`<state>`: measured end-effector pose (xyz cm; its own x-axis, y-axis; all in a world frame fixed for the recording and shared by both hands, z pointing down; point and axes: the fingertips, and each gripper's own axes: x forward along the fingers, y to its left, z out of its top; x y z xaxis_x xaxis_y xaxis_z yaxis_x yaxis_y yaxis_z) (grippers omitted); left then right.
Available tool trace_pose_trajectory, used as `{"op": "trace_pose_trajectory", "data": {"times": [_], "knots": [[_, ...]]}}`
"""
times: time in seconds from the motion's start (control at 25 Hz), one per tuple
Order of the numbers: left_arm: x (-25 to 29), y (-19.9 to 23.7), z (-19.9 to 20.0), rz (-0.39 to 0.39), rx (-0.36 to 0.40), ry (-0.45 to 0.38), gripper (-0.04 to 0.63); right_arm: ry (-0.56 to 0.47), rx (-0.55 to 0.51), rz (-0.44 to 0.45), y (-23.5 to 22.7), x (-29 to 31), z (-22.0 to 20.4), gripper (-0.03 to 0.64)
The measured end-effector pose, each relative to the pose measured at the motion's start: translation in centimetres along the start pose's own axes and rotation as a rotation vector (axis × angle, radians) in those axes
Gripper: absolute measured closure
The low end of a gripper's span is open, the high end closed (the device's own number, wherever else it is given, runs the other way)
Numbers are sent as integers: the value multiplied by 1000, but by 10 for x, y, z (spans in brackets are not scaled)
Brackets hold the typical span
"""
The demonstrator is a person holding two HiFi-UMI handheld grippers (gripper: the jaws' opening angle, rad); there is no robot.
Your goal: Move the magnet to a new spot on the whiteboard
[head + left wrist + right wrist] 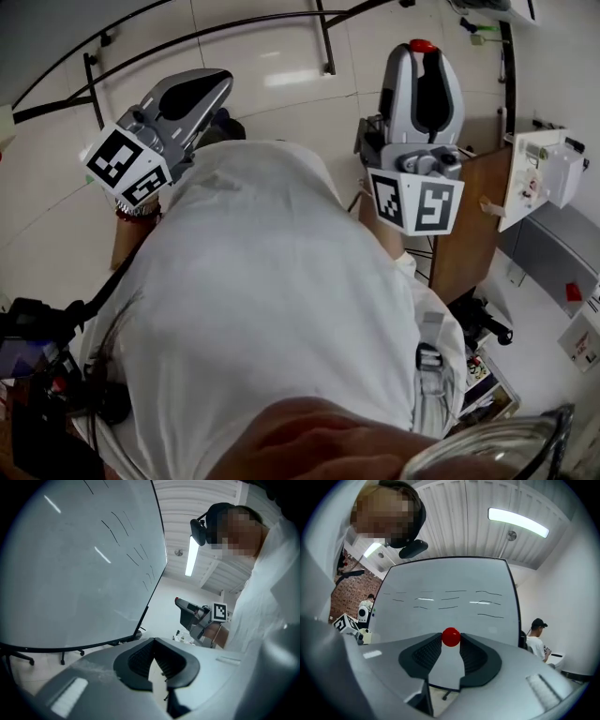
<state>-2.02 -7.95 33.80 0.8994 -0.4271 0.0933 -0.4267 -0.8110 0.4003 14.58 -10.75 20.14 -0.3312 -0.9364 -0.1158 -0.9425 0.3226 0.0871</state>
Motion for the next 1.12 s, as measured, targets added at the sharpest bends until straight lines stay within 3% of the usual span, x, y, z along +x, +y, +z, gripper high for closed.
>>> {"op": "trace_pose_trajectory", "data": {"times": [0.12, 0.28, 0.56, 0.76, 0.88, 1.0, 1.12], "knots": [[20, -17, -1, 19, 3, -6, 595, 40, 22, -53, -36, -30, -13, 491], [14, -25, -13, 105, -28, -17, 595, 41, 70, -98, -73, -51, -20, 491], [-13, -93, -46, 273, -13, -45, 595, -30, 99, -6, -82, -123, -9, 491], [-19, -102, -52, 246, -15, -38, 595, -4, 63, 39, -63, -116, -21, 491], [-15, -110, -57, 229, 47, -2, 595, 18, 83, 41, -67, -118, -30, 491], [-13, -160, -82, 221, 108, 34, 595, 48, 110, 75, -65, -155, -45, 491], [-14, -206, -110, 260, 87, 61, 595, 78, 165, 123, -62, -194, -63, 491]]}}
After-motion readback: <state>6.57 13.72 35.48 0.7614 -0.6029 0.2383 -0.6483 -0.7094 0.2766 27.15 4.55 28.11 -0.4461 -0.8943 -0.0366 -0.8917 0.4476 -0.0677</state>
